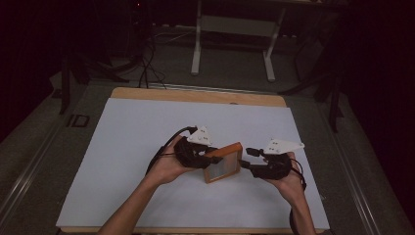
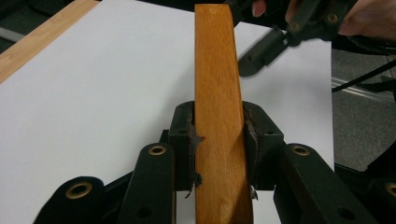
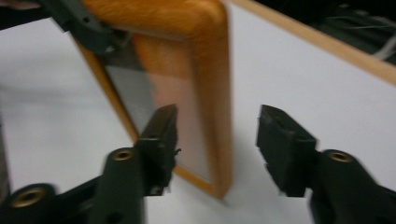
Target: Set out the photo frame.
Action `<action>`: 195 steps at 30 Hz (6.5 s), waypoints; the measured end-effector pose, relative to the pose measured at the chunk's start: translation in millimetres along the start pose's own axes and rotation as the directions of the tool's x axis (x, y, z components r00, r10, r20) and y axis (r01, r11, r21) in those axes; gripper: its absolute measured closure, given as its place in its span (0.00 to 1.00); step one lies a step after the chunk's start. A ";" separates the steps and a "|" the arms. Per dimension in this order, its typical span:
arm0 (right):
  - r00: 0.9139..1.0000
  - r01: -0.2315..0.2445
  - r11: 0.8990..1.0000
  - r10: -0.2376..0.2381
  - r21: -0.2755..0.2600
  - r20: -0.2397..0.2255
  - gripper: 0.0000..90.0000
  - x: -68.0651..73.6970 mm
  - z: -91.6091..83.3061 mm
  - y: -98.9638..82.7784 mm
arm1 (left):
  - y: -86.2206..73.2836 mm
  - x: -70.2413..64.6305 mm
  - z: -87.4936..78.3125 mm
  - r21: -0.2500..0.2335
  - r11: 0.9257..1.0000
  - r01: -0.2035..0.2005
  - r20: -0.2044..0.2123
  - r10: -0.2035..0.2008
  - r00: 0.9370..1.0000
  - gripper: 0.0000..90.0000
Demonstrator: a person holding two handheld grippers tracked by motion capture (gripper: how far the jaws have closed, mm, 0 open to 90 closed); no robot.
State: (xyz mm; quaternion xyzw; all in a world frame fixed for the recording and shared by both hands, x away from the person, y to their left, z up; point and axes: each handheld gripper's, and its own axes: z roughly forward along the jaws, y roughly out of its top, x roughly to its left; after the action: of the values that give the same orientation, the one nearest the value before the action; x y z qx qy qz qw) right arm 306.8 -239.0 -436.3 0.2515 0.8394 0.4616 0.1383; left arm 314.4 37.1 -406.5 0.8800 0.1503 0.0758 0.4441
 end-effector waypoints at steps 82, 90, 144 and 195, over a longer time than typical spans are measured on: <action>0.995 0.048 0.999 -0.049 -0.009 -0.089 0.71 -1.4 10.7 -15.2 | -72.9 2.6 35.4 -0.065 0.986 0.153 -0.043 -0.156 0.987 0.69; 0.996 0.034 0.999 -0.037 -0.042 -0.084 0.71 0.8 10.5 -10.5 | -71.3 3.3 27.6 -0.079 0.983 0.164 -0.054 -0.168 0.984 0.69; 0.986 -0.158 0.984 0.152 -0.081 -0.071 0.69 29.0 69.5 7.5 | -105.9 22.7 -11.5 -0.119 0.919 0.375 -0.121 -0.388 0.913 0.59; 0.968 -0.239 0.965 0.228 -0.105 -0.103 0.69 11.6 92.6 -1.9 | -113.7 31.1 -0.3 -0.160 0.898 0.410 -0.186 -0.436 0.881 0.53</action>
State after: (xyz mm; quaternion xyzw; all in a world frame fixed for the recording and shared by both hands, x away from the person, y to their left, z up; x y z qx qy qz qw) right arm 339.6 -168.2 -487.5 0.3192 0.7810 0.5336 0.0593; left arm 321.2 111.3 -497.7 0.7849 0.3818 0.0810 0.4813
